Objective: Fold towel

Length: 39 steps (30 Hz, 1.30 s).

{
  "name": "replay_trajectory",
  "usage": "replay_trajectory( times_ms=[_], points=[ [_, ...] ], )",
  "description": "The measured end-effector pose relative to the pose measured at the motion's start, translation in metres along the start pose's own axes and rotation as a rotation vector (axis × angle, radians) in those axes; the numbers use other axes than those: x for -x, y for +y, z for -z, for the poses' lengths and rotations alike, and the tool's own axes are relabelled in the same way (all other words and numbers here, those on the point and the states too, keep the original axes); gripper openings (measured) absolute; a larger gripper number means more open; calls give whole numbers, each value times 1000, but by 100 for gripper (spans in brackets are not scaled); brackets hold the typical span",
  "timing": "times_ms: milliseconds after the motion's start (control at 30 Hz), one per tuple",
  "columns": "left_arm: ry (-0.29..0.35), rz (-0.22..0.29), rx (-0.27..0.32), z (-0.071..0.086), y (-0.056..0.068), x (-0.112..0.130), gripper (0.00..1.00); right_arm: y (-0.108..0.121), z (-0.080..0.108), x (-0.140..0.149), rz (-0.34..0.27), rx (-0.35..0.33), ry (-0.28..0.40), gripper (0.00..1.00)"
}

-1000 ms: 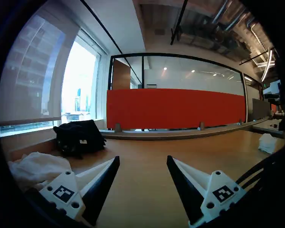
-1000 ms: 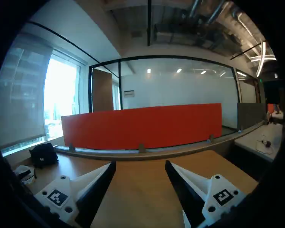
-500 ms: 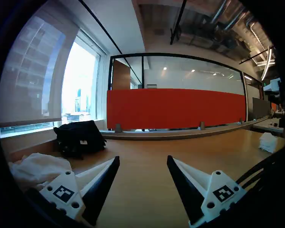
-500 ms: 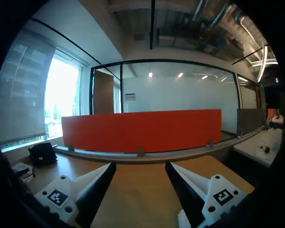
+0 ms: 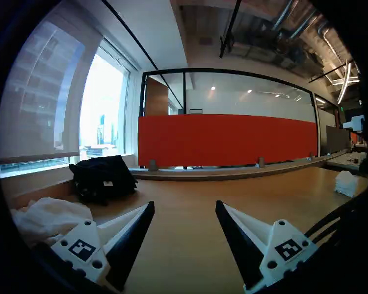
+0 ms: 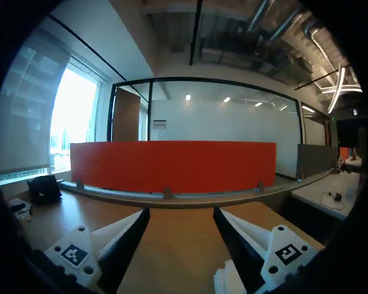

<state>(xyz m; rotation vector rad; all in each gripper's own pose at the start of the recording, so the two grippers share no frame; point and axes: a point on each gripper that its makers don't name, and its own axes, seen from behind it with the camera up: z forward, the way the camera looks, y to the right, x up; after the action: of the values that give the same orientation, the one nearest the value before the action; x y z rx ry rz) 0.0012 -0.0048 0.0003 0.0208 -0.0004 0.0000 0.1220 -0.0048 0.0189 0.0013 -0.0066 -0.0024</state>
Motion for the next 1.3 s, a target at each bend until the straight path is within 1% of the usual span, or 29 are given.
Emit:
replay_trajectory(
  times_ms=[200,367,600,800,1100,1300],
  points=[
    [0,0,0,0,1,0,92,9,4,23,-22,5,4,100],
    [0,0,0,-1,1,0,92,17,5,42,-56,14,0,100],
    [0,0,0,0,1,0,92,22,6,72,-79,4,-4,100],
    [0,0,0,0,1,0,92,22,7,97,-95,5,-29,100],
    [0,0,0,0,1,0,92,23,10,116,-99,7,-30,100],
    [0,0,0,0,1,0,92,23,10,122,-122,2,-29,100]
  ],
)
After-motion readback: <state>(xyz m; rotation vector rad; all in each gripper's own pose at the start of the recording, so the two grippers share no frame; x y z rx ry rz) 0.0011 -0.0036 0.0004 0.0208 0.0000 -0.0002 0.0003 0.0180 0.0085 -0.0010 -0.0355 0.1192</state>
